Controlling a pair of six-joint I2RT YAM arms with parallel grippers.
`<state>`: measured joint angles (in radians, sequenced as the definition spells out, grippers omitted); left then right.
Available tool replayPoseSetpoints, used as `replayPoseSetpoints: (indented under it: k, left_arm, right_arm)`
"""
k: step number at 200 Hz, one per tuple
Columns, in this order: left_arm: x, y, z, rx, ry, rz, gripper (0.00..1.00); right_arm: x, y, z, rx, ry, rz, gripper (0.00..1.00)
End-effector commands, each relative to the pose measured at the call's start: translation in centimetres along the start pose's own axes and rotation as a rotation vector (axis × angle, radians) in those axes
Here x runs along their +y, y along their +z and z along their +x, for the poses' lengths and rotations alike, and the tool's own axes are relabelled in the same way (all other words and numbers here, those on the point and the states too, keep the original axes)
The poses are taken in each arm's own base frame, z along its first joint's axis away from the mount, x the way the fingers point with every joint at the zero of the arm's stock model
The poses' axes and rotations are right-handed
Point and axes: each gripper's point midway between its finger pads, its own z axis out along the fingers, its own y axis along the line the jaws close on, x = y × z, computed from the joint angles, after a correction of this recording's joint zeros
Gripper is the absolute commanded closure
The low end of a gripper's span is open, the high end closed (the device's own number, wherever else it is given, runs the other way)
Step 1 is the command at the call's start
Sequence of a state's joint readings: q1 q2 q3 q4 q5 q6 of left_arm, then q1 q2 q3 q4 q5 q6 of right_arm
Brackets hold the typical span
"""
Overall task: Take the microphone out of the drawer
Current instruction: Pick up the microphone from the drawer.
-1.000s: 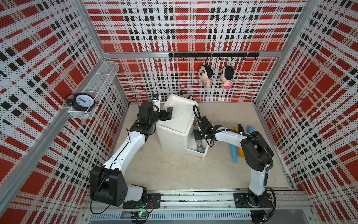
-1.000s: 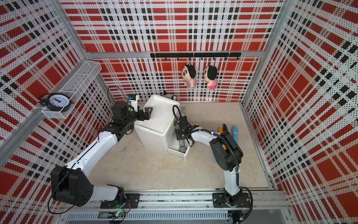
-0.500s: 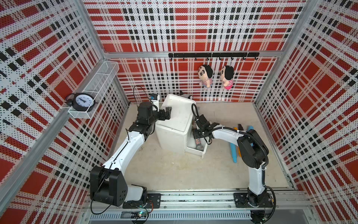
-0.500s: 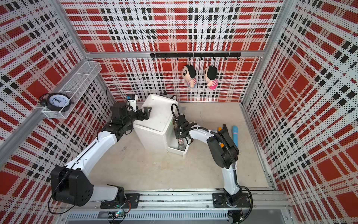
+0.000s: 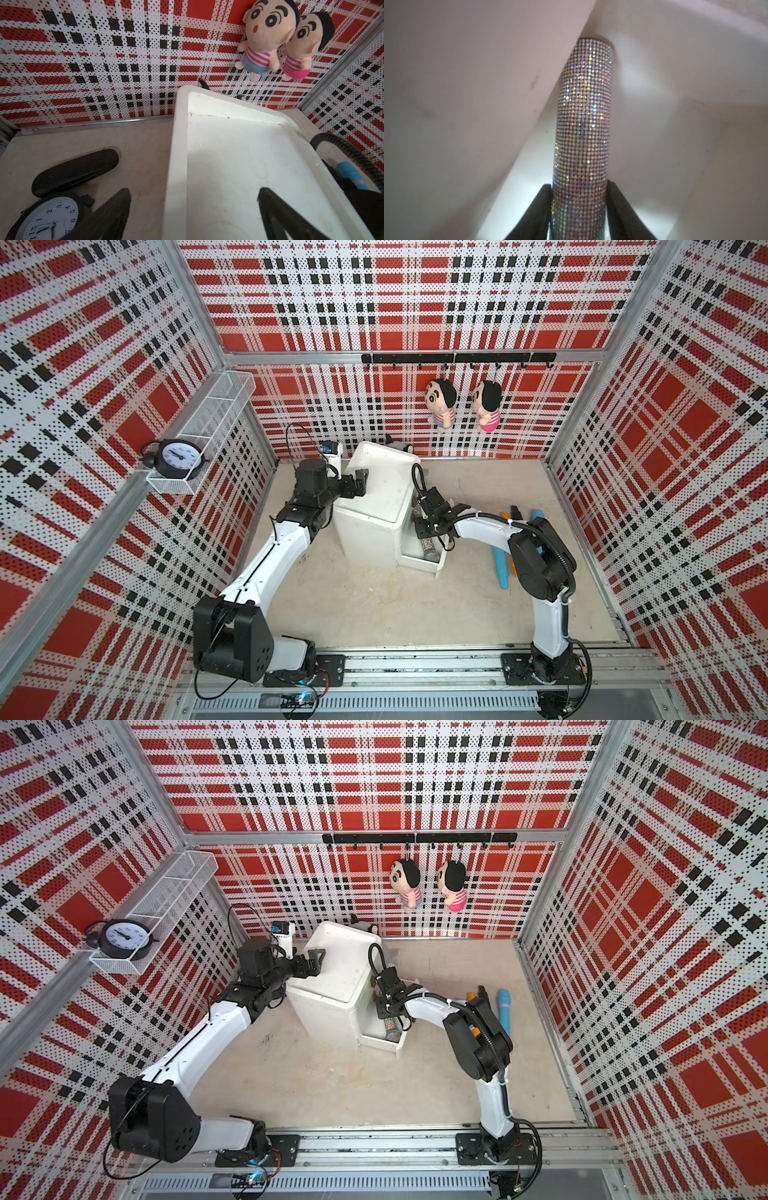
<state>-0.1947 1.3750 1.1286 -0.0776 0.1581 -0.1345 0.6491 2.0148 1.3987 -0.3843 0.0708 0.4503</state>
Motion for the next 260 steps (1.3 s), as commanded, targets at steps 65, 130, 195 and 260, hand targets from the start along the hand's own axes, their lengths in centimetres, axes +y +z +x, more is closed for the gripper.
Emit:
replayPoseSetpoints:
  k: [65, 130, 195, 260]
  left_arm:
    - [0.0, 0.3, 2.3, 0.071, -0.028, 0.013, 0.02]
    - [0.1, 0.3, 2.2, 0.069, -0.029, 0.012, 0.02]
    - [0.1, 0.4, 2.4, 0.072, -0.034, 0.014, 0.02]
    - [0.0, 0.5, 2.3, 0.071, -0.037, 0.021, 0.02]
  right_arm:
    - [-0.6, 1.9, 3.0, 0.087, -0.016, 0.035, 0.52]
    - [-0.8, 1.9, 3.0, 0.089, 0.003, 0.039, 0.64]
    - [-0.5, 1.6, 2.3, 0.084, 0.012, 0.024, 0.89]
    - [-0.9, 0.5, 1.5, 0.049, 0.032, 0.034, 1.0]
